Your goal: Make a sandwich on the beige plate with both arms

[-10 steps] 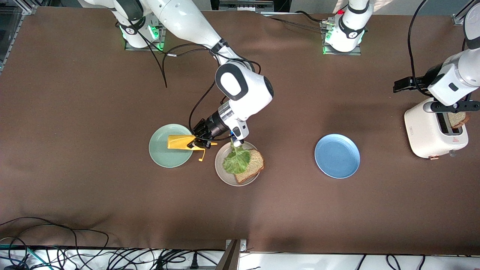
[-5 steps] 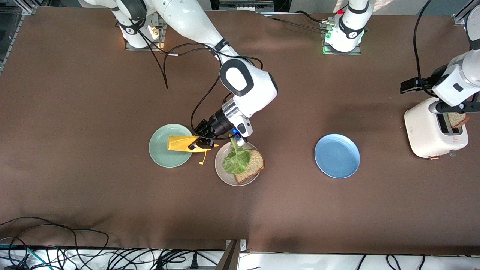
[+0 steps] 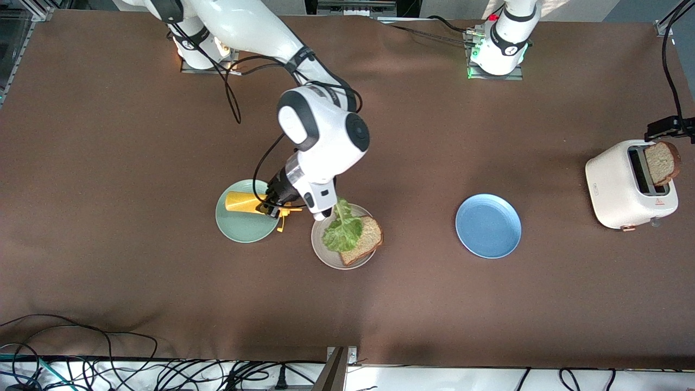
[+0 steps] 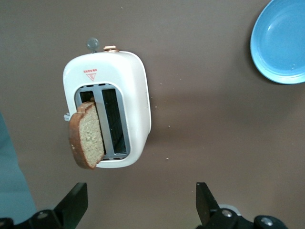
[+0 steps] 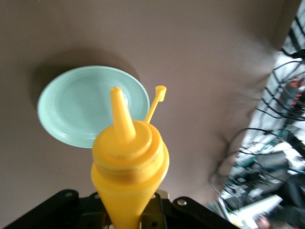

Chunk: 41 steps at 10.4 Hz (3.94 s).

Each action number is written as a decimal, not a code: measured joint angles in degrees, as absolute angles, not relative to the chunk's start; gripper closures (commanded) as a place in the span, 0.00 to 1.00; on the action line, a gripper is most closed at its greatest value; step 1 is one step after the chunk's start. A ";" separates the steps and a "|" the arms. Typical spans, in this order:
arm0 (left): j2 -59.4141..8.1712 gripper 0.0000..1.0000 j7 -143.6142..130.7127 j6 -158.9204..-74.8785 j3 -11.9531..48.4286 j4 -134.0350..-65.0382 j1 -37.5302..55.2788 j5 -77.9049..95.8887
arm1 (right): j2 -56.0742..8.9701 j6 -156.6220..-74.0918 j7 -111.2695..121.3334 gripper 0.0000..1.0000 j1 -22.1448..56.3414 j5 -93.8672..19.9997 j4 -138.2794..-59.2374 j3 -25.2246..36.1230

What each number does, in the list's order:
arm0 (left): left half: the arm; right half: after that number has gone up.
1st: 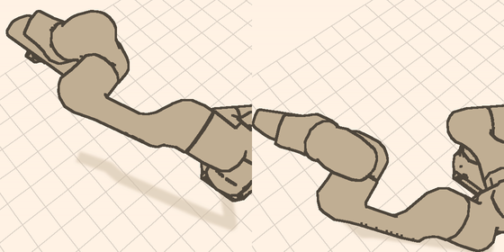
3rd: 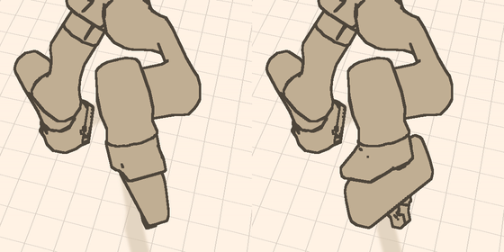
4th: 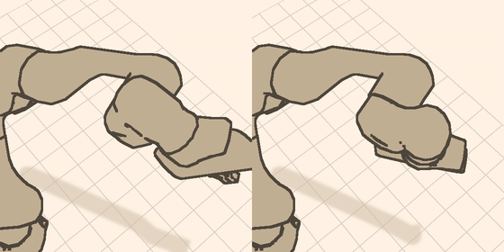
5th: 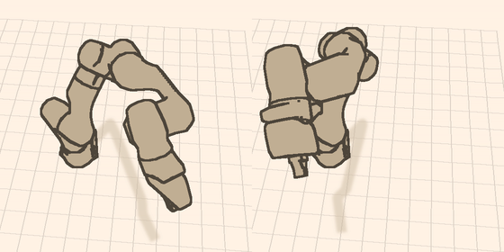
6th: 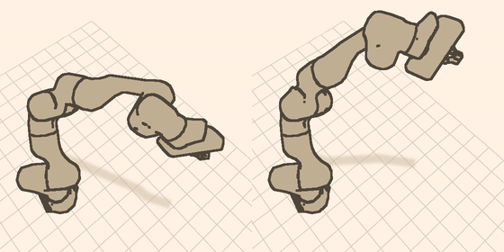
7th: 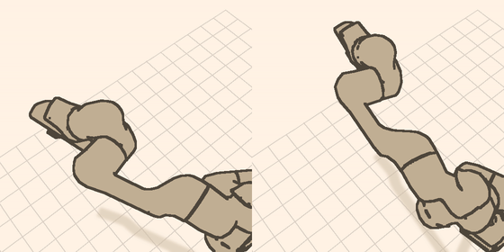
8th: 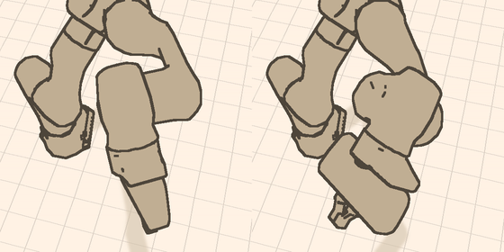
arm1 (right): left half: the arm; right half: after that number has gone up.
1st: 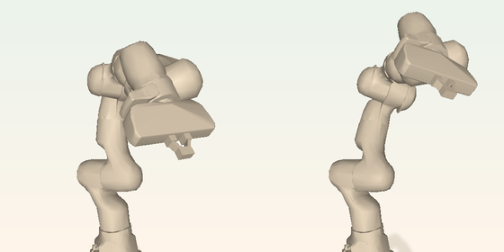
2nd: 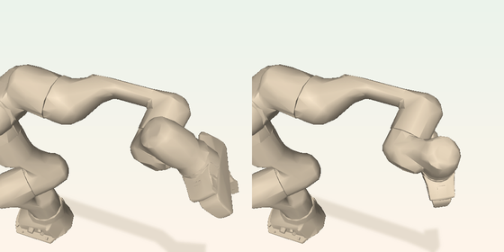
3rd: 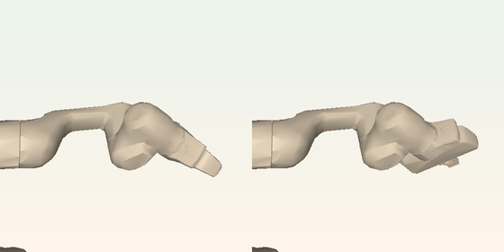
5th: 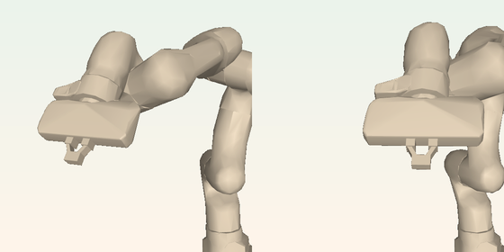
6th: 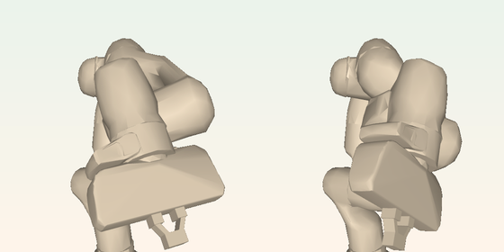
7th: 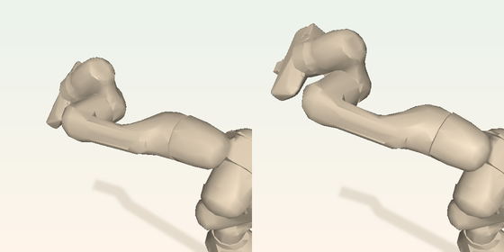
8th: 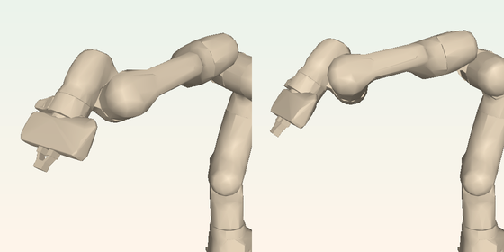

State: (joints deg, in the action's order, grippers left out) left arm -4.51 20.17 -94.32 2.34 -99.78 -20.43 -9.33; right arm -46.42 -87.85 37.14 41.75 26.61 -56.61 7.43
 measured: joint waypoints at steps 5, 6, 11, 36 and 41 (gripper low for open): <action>-6.16 0.00 23.96 -96.75 2.41 -99.68 -23.98 -9.64 | -34.00 -95.13 48.62 1.00 29.74 2.71 -70.68 7.45; -6.61 0.00 24.14 -96.84 2.38 -99.68 -24.94 -9.93 | -32.71 -95.25 51.78 1.00 27.98 -1.50 -72.51 7.46; -8.58 0.00 25.57 -99.51 2.38 -99.54 -28.05 -12.92 | -27.46 -96.00 71.69 1.00 16.94 -21.58 -82.92 7.59; -21.06 0.00 28.14 -108.52 2.73 -99.42 -35.53 -6.35 | -36.15 -99.94 133.97 0.00 -3.97 -43.59 -97.35 12.21; -21.06 1.00 28.23 -108.52 3.06 -99.28 -35.49 -6.34 | -26.75 -100.56 109.43 0.00 -3.88 -31.67 -97.09 13.02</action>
